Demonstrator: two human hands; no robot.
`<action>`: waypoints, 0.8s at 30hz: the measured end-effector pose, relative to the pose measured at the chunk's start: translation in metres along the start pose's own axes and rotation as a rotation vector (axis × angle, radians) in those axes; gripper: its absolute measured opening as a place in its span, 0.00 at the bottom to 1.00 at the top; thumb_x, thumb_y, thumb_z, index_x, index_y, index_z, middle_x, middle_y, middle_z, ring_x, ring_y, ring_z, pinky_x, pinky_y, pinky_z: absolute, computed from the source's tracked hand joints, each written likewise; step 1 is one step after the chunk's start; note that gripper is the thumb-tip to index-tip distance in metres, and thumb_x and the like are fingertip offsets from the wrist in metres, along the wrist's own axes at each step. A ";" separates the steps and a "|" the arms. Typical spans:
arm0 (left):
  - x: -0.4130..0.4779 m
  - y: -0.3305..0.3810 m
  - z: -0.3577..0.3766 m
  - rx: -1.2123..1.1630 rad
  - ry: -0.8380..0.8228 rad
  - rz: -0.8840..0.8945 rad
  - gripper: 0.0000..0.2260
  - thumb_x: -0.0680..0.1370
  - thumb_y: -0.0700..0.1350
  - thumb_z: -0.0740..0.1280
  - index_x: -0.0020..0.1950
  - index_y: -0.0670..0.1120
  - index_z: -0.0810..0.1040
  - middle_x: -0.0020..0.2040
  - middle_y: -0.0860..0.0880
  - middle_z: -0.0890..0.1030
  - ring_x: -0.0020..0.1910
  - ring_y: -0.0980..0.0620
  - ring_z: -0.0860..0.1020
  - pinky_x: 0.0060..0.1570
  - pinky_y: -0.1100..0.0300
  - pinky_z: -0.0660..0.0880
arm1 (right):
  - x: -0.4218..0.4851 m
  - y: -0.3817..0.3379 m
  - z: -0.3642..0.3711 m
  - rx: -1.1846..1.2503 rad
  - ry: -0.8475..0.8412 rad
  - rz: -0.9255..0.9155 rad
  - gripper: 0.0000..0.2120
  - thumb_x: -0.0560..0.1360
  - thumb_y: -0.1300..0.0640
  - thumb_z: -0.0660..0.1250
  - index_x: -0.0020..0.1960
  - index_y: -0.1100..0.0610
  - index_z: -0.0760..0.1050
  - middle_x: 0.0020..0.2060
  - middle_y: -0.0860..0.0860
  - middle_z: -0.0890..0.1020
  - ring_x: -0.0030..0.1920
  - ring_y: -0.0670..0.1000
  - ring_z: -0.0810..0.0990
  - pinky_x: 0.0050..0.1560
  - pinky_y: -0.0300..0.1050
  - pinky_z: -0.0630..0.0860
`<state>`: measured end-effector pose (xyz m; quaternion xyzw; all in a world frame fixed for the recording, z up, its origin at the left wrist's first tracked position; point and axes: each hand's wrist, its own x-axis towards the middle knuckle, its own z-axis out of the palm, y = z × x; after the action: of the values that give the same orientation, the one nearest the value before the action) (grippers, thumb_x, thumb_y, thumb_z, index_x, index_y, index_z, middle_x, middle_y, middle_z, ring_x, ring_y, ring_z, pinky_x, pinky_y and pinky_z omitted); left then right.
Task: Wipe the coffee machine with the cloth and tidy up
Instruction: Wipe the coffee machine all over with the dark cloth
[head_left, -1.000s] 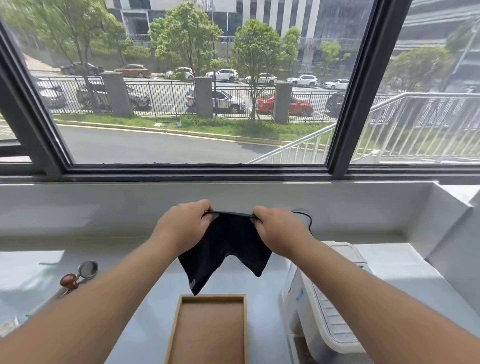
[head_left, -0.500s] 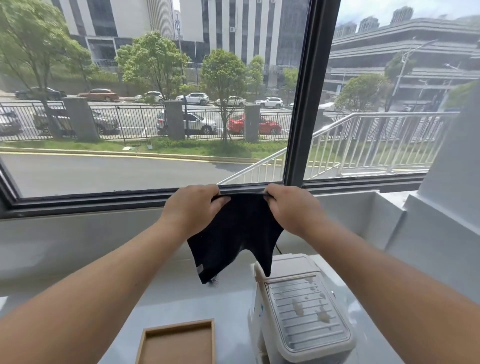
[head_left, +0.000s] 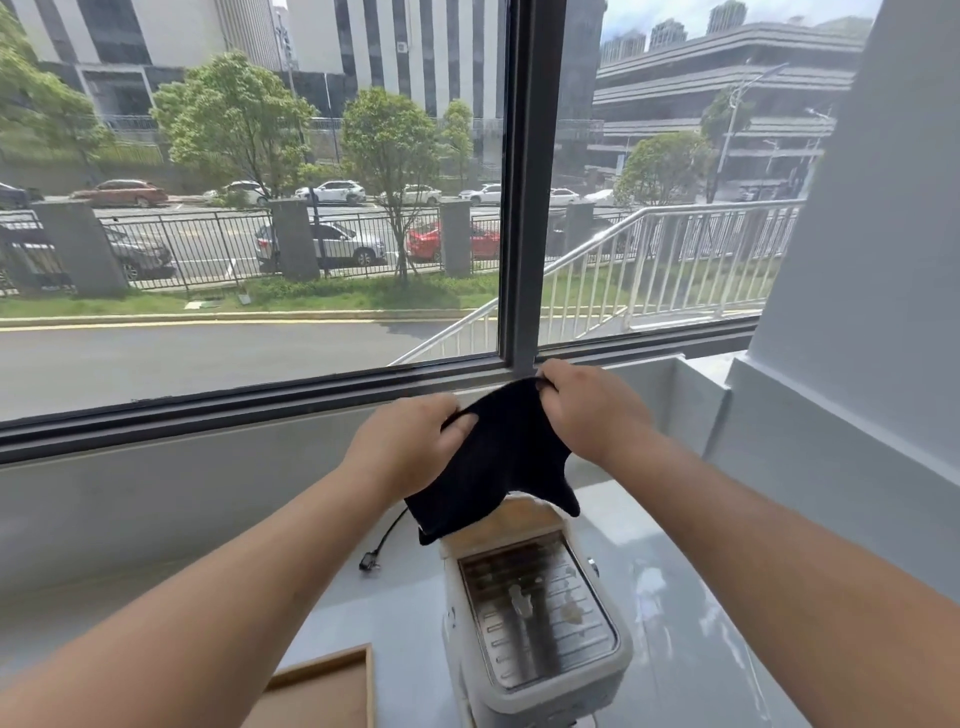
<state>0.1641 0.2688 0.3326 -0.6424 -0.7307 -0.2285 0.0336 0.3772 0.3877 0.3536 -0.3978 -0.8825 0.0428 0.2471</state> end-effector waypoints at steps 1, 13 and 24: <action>-0.002 0.003 0.007 -0.007 -0.028 0.004 0.17 0.84 0.62 0.58 0.42 0.53 0.74 0.35 0.54 0.79 0.34 0.54 0.77 0.31 0.54 0.71 | -0.002 0.005 0.003 0.006 0.001 -0.001 0.09 0.83 0.52 0.56 0.47 0.50 0.72 0.35 0.48 0.78 0.37 0.56 0.77 0.34 0.51 0.70; -0.045 -0.023 0.089 -0.033 -0.320 -0.113 0.23 0.78 0.67 0.63 0.68 0.57 0.77 0.67 0.55 0.80 0.66 0.52 0.77 0.62 0.54 0.74 | -0.022 0.008 0.049 0.123 -0.112 -0.029 0.13 0.79 0.46 0.59 0.38 0.49 0.64 0.34 0.44 0.72 0.36 0.53 0.72 0.31 0.46 0.61; -0.096 -0.024 0.141 -0.221 -0.312 -0.201 0.38 0.73 0.71 0.64 0.80 0.57 0.65 0.82 0.59 0.63 0.79 0.54 0.64 0.74 0.57 0.65 | -0.048 0.000 0.119 0.039 -0.495 0.016 0.18 0.76 0.43 0.63 0.65 0.44 0.77 0.61 0.50 0.82 0.59 0.57 0.80 0.56 0.51 0.78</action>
<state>0.1922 0.2317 0.1672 -0.5937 -0.7580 -0.2071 -0.1734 0.3482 0.3670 0.2308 -0.3770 -0.9121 0.1580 0.0307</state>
